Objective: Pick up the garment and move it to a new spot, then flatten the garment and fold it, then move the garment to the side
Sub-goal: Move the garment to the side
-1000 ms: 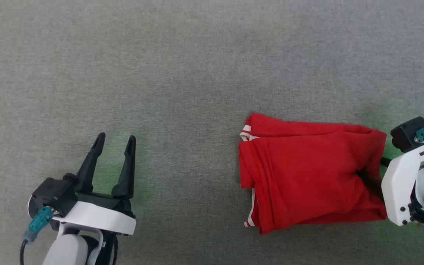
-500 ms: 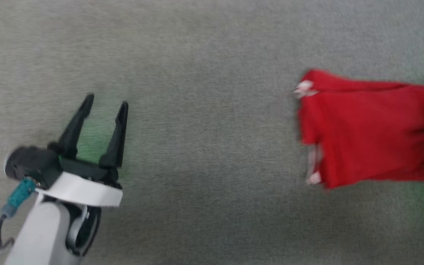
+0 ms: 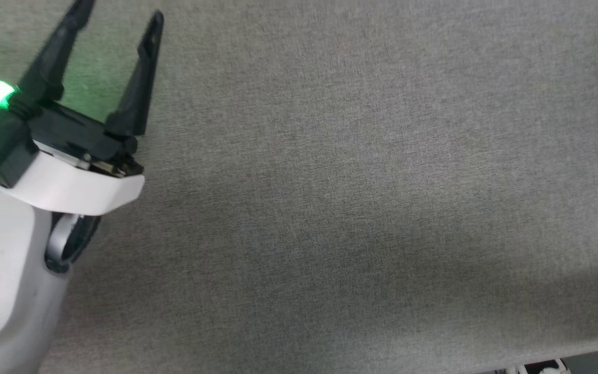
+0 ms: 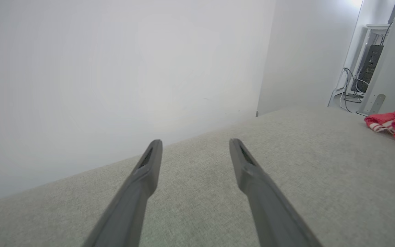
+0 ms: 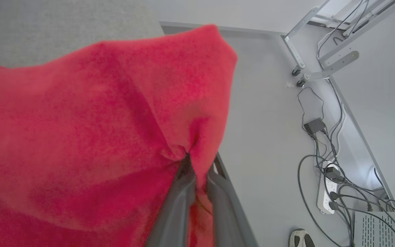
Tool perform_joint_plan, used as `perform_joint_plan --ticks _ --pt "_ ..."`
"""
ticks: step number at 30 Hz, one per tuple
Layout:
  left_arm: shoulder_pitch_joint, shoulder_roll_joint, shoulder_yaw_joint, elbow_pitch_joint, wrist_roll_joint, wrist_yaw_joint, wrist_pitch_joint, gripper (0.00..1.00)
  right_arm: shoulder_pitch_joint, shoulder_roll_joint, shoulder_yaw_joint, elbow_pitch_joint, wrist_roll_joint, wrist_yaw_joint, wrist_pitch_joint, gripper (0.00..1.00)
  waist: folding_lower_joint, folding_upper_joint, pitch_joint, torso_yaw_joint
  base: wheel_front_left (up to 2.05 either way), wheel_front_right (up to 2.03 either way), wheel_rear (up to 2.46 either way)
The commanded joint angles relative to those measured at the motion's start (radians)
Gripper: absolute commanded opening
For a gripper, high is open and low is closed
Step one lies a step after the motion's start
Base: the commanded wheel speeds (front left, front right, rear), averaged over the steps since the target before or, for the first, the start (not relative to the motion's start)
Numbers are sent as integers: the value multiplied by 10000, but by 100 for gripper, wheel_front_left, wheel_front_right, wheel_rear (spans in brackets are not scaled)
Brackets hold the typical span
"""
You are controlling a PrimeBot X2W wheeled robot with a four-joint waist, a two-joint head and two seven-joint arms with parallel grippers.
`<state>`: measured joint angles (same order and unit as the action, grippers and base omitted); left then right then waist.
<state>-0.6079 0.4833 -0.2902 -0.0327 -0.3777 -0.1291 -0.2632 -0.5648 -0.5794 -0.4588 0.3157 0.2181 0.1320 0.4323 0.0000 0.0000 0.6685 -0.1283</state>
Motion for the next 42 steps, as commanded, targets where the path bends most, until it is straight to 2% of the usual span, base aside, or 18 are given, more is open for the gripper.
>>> perform_joint_plan --ticks 1,9,10,11,12,13,17,23,32,36,42 --pt "-159 74 -4 -50 -75 -17 -19 100 -215 41 -51 127 -196 -27 -147 0 0 0 252 -92 0 0 0" --pt "-202 185 175 -140 -66 -17 -18 100 -1662 403 -145 1868 -1625 -27 -1605 0 0 0 430 -78 0 0 0" --pt "-115 159 198 -112 -62 -17 -19 100 -1751 469 -87 2037 -1759 -27 -1758 6 0 0 376 -77 0 0 0" --pt "-24 139 248 -74 -58 -17 -18 100 -1813 578 -54 2184 -1868 -27 -1869 6 0 0 305 -81 0 0 0" --pt "62 92 271 -19 -56 -17 -17 100 -1825 671 -25 2266 -1968 -27 -1965 97 0 0 203 -72 0 0 0" --pt "151 48 288 34 -57 -17 -17 100 -1831 708 38 2319 -2028 -27 -2072 100 0 0 73 -59 0 0 0" --pt "664 -252 488 330 -139 -17 -19 100 -1594 768 644 2372 -1988 -27 -2535 100 0 0 -586 48 0 0 0" --pt "1698 -888 733 853 -205 -17 -19 100 -913 904 2184 1827 -1492 -27 -3049 100 0 0 -1820 369 0 0 0" --pt "3425 -1763 1248 1968 -324 -17 -17 100 331 1548 4597 1198 -531 -27 -4172 100 0 0 -3779 1143 0 0 0" --pt "4144 -2044 1524 2361 -322 -17 -19 100 1077 2001 5145 1136 -177 -27 -4810 100 0 0 -4491 1573 0 0 0" --pt "5134 -2286 2029 2742 -384 -17 -19 100 2291 2620 5175 1063 340 -27 -5453 100 0 0 -5431 2053 0 0 0"
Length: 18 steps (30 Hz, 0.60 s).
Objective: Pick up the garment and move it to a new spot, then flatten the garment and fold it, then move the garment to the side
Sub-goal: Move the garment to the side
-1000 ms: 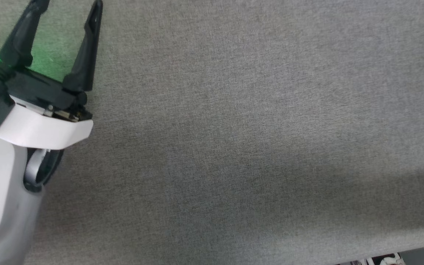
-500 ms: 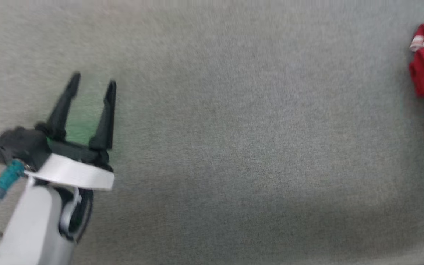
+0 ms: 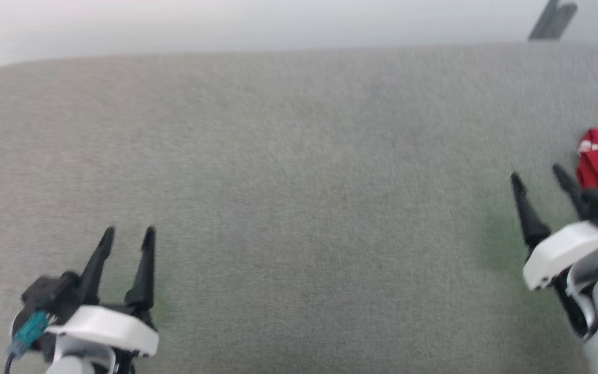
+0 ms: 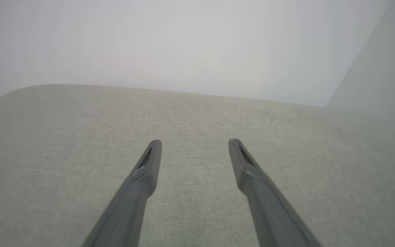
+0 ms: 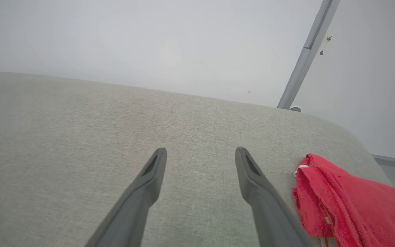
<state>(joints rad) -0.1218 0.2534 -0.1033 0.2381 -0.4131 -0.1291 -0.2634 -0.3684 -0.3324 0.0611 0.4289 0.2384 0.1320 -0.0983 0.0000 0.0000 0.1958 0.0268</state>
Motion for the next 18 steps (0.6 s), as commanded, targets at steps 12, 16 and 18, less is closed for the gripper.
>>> perform_joint_plan --ticks 12,16,18 --pt "1771 -261 653 -551 225 -17 -17 100 2366 699 -470 -1678 588 -27 -512 100 0 0 -1634 440 0 0 0" --pt "2027 -303 610 -867 317 -17 -15 100 3055 961 -900 -2514 471 -27 -367 100 0 0 -1764 406 0 0 0" --pt "2137 -313 652 -1012 345 -17 -15 100 3364 1108 -1072 -2908 409 -25 -257 100 0 0 -1789 378 0 0 0"
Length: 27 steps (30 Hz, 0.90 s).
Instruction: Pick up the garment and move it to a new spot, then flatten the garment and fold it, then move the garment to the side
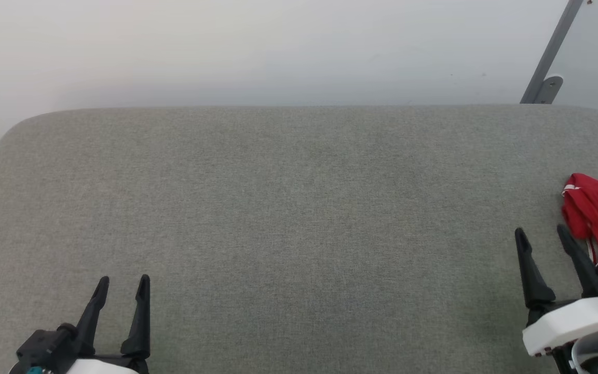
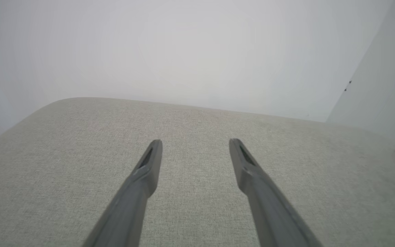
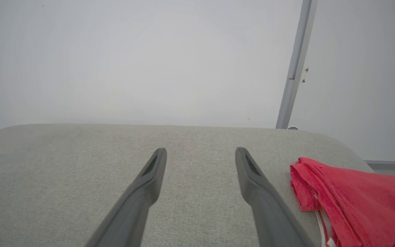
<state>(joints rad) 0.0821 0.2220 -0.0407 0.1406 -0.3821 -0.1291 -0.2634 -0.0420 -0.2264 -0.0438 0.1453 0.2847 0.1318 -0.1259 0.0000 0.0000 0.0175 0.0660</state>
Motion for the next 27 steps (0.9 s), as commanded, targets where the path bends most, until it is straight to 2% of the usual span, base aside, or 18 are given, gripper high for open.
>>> perform_joint_plan --ticks 1,10,27 --pt "152 -3 53 -103 42 -17 -15 100 230 129 -95 -252 -63 -22 119 100 0 0 -5 -32 0 0 0" --pt "438 -13 137 -395 71 -17 -15 100 788 572 -381 -1292 -249 -22 558 100 0 0 64 -131 0 0 0" --pt "250 15 193 -370 178 -17 -15 100 785 735 -249 -1476 -201 -19 549 100 0 0 217 -170 0 0 0"
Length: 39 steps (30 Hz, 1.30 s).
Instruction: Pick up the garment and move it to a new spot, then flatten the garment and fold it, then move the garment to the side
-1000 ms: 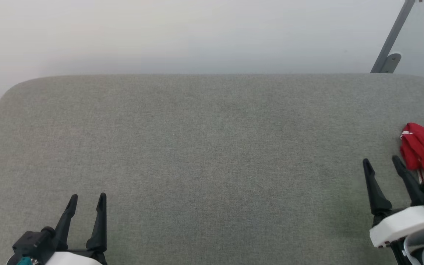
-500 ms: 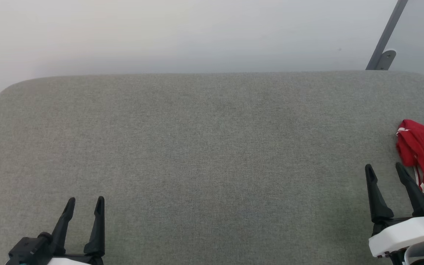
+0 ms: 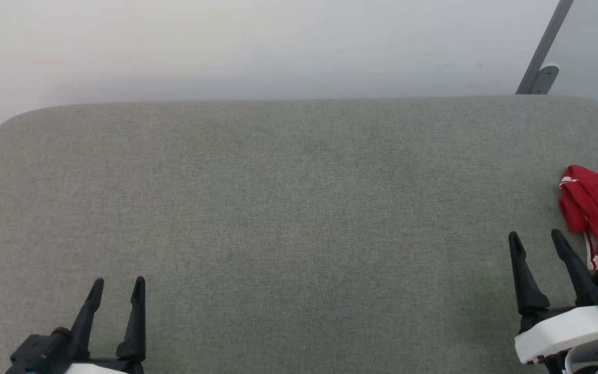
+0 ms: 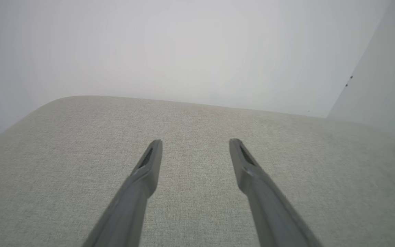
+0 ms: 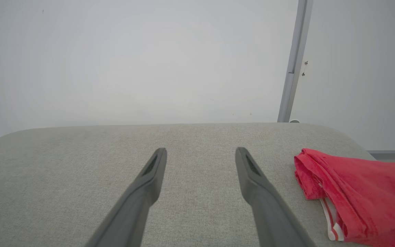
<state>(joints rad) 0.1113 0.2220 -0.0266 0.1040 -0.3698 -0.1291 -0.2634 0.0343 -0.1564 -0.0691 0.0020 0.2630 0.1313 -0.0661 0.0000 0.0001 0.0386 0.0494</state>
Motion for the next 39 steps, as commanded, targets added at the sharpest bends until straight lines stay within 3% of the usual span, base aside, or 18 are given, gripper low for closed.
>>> perform_joint_plan --ticks 1,2,3,6,39 --pt "-41 15 51 -4 56 -17 -15 100 22 36 4 -43 16 -13 -50 100 0 -1 5 -3 0 0 0" --pt "-52 -3 79 -27 66 -17 -15 100 21 33 0 -43 28 -13 -62 100 0 -1 15 -8 0 0 0" --pt "-2 -18 46 -4 7 0 2 0 -3 6 0 9 22 0 -17 0 0 -1 15 -8 0 0 0" --pt "14 -190 -50 355 -52 0 20 0 131 91 36 382 77 2 9 0 0 -1 15 -12 0 0 0" --pt "-891 -642 339 778 -5107 -6 1346 0 -527 468 -165 1168 5379 -1 723 0 0 -1 -83 -139 0 0 0"
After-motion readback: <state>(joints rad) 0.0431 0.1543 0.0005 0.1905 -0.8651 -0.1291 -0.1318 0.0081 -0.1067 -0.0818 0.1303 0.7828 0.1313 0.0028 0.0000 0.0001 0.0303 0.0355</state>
